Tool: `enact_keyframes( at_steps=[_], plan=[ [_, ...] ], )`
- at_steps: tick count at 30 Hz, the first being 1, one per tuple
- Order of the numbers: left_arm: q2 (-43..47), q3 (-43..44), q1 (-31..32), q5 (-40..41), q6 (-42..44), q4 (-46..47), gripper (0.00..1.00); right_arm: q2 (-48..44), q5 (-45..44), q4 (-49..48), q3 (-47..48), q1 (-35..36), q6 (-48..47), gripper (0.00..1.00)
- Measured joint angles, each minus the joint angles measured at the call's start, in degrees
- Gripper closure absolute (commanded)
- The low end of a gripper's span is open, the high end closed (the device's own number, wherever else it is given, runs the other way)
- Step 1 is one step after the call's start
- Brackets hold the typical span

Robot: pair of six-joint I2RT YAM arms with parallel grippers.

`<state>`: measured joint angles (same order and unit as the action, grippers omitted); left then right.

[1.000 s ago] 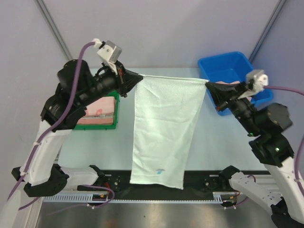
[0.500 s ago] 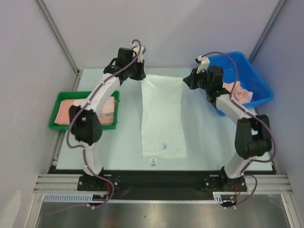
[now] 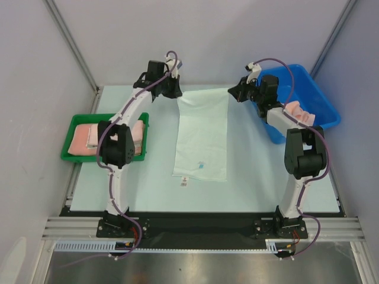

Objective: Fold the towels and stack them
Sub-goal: Fold the towel

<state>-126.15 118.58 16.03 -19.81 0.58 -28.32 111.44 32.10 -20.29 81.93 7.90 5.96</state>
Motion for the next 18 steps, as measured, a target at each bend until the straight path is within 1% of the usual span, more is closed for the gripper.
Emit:
enact_keyframes(
  at_steps=[5, 10, 18],
  plan=[
    [7.74, -12.35, 0.24, -1.60, 0.83, 0.81, 1.00, -5.66, -0.24, 2.19, -9.33, 0.66, 0.94, 1.00],
    [18.43, -26.93, 1.18, -3.52, -0.68, 4.44, 1.00, -16.46, -1.29, 3.26, -22.58, 2.05, 1.42, 1.00],
    [27.93, -43.04, 3.04, -4.00, -3.41, 7.80, 1.00, -25.77, -2.93, 5.20, -34.42, 3.67, 4.20, 1.00]
  ],
)
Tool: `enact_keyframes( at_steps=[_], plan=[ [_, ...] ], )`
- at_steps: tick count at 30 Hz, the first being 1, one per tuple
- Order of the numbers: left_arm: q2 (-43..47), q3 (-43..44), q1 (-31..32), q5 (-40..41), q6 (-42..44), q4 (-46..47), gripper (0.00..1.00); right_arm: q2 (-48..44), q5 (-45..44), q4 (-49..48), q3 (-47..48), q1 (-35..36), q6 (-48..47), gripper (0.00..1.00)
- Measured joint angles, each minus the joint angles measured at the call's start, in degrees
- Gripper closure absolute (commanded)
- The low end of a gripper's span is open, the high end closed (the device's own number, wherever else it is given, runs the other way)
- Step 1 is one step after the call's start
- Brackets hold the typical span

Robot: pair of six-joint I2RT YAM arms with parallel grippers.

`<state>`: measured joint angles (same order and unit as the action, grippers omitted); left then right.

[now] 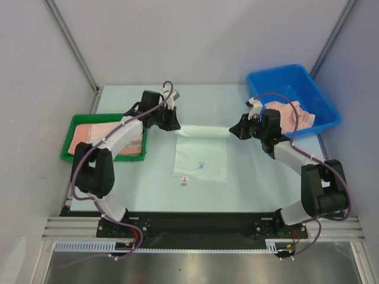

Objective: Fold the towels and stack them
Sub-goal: Fold the towel

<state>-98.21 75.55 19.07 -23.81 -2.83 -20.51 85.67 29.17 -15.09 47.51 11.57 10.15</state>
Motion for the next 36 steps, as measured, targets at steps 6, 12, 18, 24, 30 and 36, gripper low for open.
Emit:
enact_keyframes(
  at_steps=[6, 12, 18, 24, 30, 36],
  plan=[
    [3.98, -5.79, 1.18, 1.25, -0.24, -1.38, 1.00, -7.26, -3.76, 5.31, -4.70, 4.09, 0.85, 1.00],
    [8.37, -10.64, 2.49, 2.86, -0.55, -2.75, 1.00, -12.87, -8.98, 8.39, -8.44, 8.79, 2.82, 1.00],
    [11.32, -15.69, 4.39, 2.89, -0.79, -4.07, 0.99, -15.67, -11.89, 11.80, -12.44, 10.51, 4.46, 1.00],
    [11.34, -17.07, 5.35, 1.77, -1.27, -4.94, 0.99, -17.70, -12.39, 12.85, -15.23, 11.26, 5.99, 1.00],
    [11.26, -17.07, 6.58, 1.75, -1.29, -6.71, 0.94, -17.86, -13.88, 13.40, -16.90, 12.57, 7.26, 1.00],
    [10.10, -17.57, 7.30, 1.75, -2.45, -8.13, 0.73, -17.84, -14.86, 14.14, -17.66, 13.22, 7.91, 0.92]
  ],
)
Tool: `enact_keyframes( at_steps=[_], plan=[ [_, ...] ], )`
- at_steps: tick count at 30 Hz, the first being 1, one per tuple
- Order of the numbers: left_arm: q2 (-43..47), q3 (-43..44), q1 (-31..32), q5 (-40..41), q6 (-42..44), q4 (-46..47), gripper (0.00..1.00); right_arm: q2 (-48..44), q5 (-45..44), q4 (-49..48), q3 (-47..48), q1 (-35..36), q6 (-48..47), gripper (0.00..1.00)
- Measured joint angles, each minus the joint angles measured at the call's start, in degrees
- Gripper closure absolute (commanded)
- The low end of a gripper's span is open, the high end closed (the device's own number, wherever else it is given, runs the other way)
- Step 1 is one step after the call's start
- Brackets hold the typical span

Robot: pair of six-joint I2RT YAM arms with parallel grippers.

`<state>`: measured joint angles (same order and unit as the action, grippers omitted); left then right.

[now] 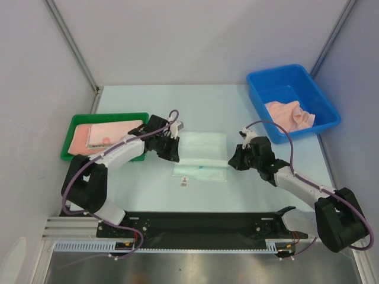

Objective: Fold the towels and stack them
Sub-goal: Fold the towel

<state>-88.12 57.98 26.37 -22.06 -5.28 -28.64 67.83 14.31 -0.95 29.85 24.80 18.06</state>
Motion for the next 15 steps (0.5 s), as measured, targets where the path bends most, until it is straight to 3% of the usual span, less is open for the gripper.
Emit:
enact_keyframes(
  at_steps=[5, 11, 15],
  plan=[
    [-0.09, -1.38, 0.09, 1.46, -1.68, -3.80, 0.43, -0.02, -0.11, 4.04, 0.02, 0.02, 0.37, 0.82],
    [-0.07, -1.42, 0.11, 2.51, -2.43, -7.76, 0.42, -0.68, -0.13, 11.58, 1.07, 0.02, 1.88, 0.63],
    [-0.09, -1.29, 0.11, 4.63, -5.29, -7.32, 0.42, -0.33, -1.55, 13.03, 3.91, 0.02, 3.61, 0.64]
  ],
)
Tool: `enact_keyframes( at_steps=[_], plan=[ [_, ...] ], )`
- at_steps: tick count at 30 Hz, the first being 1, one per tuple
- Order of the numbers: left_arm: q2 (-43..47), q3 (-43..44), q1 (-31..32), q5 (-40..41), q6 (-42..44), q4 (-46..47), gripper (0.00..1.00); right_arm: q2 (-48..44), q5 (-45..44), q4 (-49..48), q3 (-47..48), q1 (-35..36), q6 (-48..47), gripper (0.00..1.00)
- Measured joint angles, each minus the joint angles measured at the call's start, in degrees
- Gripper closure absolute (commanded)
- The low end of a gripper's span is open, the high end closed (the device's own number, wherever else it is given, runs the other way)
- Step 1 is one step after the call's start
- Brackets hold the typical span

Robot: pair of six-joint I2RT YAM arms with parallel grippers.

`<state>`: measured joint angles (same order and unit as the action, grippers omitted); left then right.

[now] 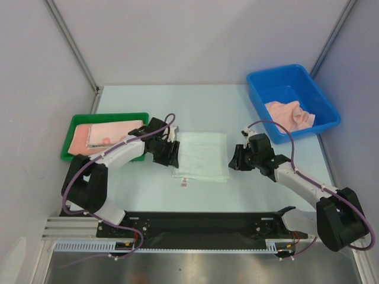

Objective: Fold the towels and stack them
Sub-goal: Fold the towel

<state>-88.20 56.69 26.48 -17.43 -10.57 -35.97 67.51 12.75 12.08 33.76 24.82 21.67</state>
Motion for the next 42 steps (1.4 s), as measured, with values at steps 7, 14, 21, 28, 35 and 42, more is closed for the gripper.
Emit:
enact_keyframes(
  at_steps=[7, 14, 21, 28, 35, 42],
  plan=[
    [-2.16, 0.17, 0.15, 0.83, -5.09, 4.61, 0.48, 10.80, -2.69, -0.79, 6.62, 0.11, 3.32, 0.71],
    [-2.32, -3.89, 1.09, 0.72, -7.48, 8.50, 0.53, 12.83, -4.55, 1.01, 4.61, 0.90, 8.02, 0.69],
    [-3.69, -7.63, 2.58, 0.79, -9.88, 12.22, 0.66, 12.76, -4.83, -0.72, 1.46, 3.72, 10.86, 0.72],
    [-3.72, -8.26, 3.02, 2.62, -10.99, 12.87, 0.94, 11.74, -4.96, -2.97, -0.35, 4.66, 11.80, 0.89],
    [-3.72, -7.87, 3.06, 3.76, -10.95, 11.65, 1.00, 10.91, -5.40, -2.47, -0.46, 4.76, 11.76, 1.00],
    [-3.61, -3.74, 3.10, 5.38, -10.99, 7.65, 1.00, 10.32, -5.01, -0.13, 1.22, 4.76, 11.32, 1.00]
  ],
)
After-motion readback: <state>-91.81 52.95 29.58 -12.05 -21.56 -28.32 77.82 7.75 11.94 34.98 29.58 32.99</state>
